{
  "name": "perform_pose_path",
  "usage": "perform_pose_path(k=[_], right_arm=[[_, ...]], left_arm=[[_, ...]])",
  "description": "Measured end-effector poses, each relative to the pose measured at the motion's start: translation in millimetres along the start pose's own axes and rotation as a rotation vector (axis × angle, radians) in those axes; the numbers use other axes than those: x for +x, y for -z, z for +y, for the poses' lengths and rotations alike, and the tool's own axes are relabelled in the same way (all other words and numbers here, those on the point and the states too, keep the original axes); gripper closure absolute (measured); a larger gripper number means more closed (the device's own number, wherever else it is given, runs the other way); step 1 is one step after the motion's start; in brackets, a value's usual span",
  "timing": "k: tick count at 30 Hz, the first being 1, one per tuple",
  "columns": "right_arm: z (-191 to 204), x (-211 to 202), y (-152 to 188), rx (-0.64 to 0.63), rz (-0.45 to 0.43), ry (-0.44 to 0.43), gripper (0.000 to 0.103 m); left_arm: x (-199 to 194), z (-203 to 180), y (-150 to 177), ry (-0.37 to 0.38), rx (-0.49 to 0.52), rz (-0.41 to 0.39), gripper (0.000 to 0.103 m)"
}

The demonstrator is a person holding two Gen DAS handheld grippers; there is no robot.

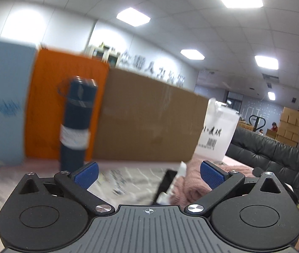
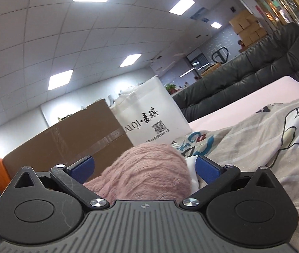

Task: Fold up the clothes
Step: 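Lower the bundle onto the white cloth and open both grippers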

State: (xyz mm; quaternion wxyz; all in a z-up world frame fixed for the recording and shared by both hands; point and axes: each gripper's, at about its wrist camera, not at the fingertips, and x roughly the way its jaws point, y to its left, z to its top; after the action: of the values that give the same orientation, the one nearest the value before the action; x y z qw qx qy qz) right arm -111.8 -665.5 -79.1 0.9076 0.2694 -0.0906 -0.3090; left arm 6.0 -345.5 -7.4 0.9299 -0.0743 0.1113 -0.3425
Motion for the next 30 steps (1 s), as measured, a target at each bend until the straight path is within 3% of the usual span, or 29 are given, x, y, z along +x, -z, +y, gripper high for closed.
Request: perform_pose_path(k=[7, 11, 18, 22, 27, 30], right_arm=[[52.3, -45.1, 2.8, -0.075, 0.076, -0.101, 0.0], [103.4, -80.7, 22.4, -0.16, 0.22, 0.014, 0.0], [145.9, -117.2, 61.9, -0.3, 0.179, 0.111, 0.0], [165.9, -134.2, 81.0, -0.385, 0.14, 0.171, 0.0], [176.9, -145.8, 92.5, -0.51, 0.023, 0.23, 0.0], [181.3, -147.0, 98.0, -0.564, 0.011, 0.216, 0.0]], left_arm=[[-53.7, 32.7, -8.9, -0.007, 0.038, -0.057, 0.0], [-56.7, 39.0, 3.8, 0.011, 0.083, -0.044, 0.0], [-47.4, 56.2, 29.3, 0.0, 0.1, -0.055, 0.0], [-50.5, 63.3, 40.8, -0.001, 0.171, -0.083, 0.0], [-45.9, 62.9, 48.1, 0.038, 0.162, -0.035, 0.0], [-46.4, 59.3, 53.7, 0.026, 0.193, -0.034, 0.0]])
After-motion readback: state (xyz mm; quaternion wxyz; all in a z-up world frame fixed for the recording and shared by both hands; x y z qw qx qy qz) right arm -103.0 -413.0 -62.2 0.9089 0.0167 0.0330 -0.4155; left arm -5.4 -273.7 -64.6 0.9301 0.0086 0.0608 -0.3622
